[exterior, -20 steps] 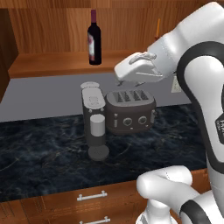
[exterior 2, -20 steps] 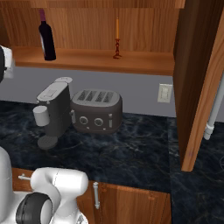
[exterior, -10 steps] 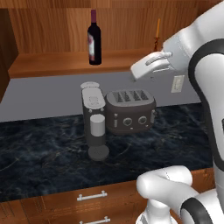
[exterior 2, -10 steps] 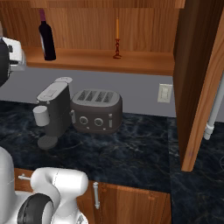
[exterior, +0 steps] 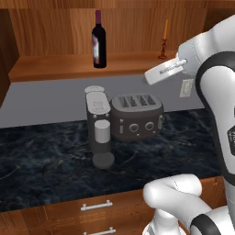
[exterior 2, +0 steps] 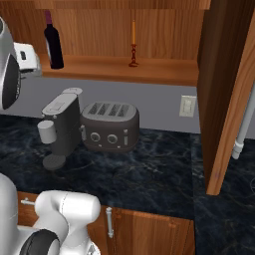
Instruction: Get the candle and the wine from the cabinet and move them to the dining counter.
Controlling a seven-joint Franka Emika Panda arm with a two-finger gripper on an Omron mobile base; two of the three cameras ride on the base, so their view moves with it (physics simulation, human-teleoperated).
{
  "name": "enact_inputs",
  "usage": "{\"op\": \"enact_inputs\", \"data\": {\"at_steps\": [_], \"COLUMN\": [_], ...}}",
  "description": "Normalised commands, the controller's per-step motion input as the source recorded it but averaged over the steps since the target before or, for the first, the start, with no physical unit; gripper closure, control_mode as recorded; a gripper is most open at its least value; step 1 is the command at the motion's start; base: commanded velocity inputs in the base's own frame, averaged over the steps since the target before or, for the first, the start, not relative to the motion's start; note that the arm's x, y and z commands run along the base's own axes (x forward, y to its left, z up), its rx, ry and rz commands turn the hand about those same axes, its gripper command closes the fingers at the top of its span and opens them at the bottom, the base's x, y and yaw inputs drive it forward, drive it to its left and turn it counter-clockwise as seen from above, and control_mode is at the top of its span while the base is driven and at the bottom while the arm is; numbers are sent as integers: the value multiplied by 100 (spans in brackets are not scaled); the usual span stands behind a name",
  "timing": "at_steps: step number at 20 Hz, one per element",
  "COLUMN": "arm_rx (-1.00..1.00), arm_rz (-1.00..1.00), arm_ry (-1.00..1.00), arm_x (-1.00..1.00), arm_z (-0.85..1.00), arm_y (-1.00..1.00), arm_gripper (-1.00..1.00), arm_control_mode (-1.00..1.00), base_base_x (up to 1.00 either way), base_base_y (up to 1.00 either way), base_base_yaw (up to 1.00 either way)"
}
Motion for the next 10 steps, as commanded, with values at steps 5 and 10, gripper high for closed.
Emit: {"op": "enact_inputs", "data": {"at_steps": [5,10], "arm_rx": [-1,2], "arm_rz": [-7,-6], "arm_ry": [1,7], "arm_x": [44,31], "arm_z": [4,12], "arm_y": [-4,-8], "arm_gripper": [-100,-100], "arm_control_mode": [-100,-100], "base_base_x": [0,0], "base_base_y": [0,0], "base_base_yaw": [0,0]}}
